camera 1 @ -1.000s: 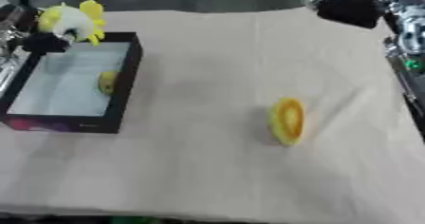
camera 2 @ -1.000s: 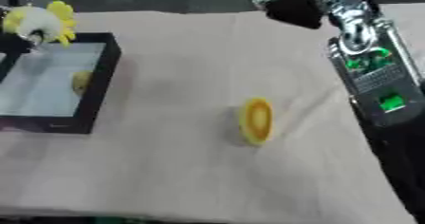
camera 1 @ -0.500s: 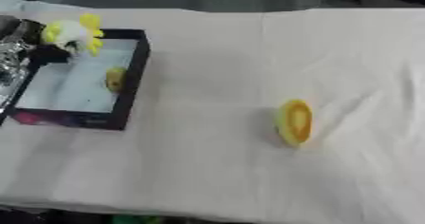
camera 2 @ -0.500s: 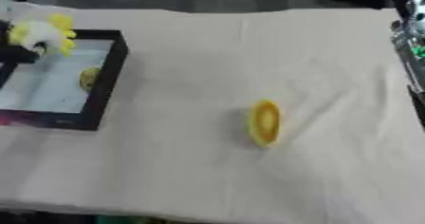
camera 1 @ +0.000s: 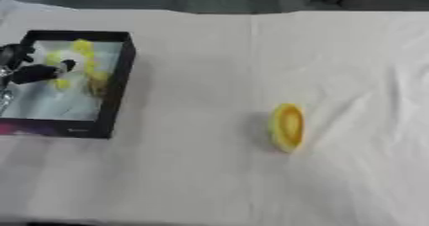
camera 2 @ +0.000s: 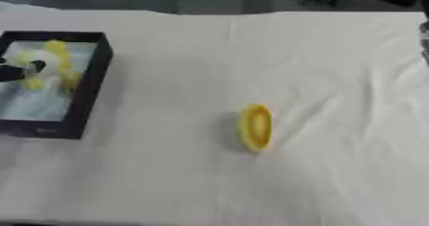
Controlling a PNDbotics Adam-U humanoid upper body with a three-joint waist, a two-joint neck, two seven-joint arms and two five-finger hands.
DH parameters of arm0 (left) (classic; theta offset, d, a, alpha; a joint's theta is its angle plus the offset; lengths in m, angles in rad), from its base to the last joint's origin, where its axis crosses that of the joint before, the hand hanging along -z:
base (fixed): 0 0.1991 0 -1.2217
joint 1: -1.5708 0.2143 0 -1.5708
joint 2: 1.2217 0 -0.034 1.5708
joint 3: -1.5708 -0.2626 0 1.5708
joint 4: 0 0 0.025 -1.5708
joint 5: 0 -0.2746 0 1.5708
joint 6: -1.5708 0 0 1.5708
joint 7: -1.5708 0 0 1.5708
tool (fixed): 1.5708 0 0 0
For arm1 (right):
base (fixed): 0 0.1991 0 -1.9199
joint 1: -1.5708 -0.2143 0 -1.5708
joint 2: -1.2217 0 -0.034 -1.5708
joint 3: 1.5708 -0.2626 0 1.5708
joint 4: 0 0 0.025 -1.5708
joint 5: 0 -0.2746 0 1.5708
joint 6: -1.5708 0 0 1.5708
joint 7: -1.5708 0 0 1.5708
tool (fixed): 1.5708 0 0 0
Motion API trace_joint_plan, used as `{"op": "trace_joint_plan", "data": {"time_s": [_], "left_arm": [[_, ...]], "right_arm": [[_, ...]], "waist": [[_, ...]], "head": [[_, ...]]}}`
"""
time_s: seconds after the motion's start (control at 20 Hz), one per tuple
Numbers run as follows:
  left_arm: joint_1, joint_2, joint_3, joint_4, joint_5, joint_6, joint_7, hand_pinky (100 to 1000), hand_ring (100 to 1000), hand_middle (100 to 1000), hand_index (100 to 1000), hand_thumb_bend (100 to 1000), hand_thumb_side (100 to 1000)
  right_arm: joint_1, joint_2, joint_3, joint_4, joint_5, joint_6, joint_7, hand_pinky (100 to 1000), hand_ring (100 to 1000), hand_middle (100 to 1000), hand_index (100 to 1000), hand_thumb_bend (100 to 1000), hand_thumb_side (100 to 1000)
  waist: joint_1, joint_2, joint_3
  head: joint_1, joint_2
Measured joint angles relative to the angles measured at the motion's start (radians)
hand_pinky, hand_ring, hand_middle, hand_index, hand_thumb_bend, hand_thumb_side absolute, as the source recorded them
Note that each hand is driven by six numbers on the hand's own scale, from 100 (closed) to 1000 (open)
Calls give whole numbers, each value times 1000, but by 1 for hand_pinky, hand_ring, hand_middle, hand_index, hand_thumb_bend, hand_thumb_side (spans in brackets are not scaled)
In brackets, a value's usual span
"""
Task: Pick up the objects with one hand, pass them to the other hand, and then place them into the box on the other side of the table.
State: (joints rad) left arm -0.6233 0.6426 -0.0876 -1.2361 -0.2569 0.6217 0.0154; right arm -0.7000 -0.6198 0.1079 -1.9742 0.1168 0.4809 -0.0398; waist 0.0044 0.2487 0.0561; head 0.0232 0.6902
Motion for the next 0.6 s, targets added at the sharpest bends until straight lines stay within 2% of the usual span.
{"op": "trace_joint_plan", "data": {"time_s": [0.15, 0.3, 0.35, 0.45, 0.5, 0.55, 0.6], "left_arm": [[1, 0, 8, 9, -12, -8, -8, 777, 988, 781, 917, 787, 518], [1, 0, 17, 9, -22, -22, -15, 781, 996, 790, 911, 778, 515], [0, 0, 21, 8, -25, -26, -16, 767, 992, 778, 884, 719, 545], [0, -1, 34, -9, -24, -36, -5, 730, 986, 753, 817, 522, 612], [0, -1, 43, -28, -17, -42, 11, 695, 969, 735, 796, 433, 603], [0, -2, 53, -53, 0, -51, 35, 663, 943, 722, 820, 371, 589], [0, -5, 62, -85, 26, -65, 69, 643, 924, 710, 820, 350, 574]], "right_arm": [[6, -10, -8, -5, -8, -4, -3, 750, 831, 618, 809, 454, 371], [15, -20, -15, -5, -14, -9, -7, 750, 830, 618, 809, 467, 364], [17, -24, -17, -5, -16, -11, -9, 750, 830, 619, 809, 474, 361], [23, -33, -20, -5, -18, -16, -12, 754, 832, 624, 812, 477, 357], [23, -39, -20, -5, -21, -22, -10, 760, 836, 634, 816, 485, 348], [23, -47, -20, -5, -22, -31, -6, 765, 837, 642, 819, 491, 341], [23, -57, -18, -5, -22, -46, 1, 771, 840, 654, 821, 500, 339]], "waist": [[0, 0, 0], [0, 0, 1], [0, 0, 1], [0, 0, 3], [0, 0, 4], [0, 0, 6], [0, 0, 7]], "head": [[-1, -2], [-6, -2], [-8, -2], [-13, -2], [-17, -1], [-21, 1], [-27, 2]]}}
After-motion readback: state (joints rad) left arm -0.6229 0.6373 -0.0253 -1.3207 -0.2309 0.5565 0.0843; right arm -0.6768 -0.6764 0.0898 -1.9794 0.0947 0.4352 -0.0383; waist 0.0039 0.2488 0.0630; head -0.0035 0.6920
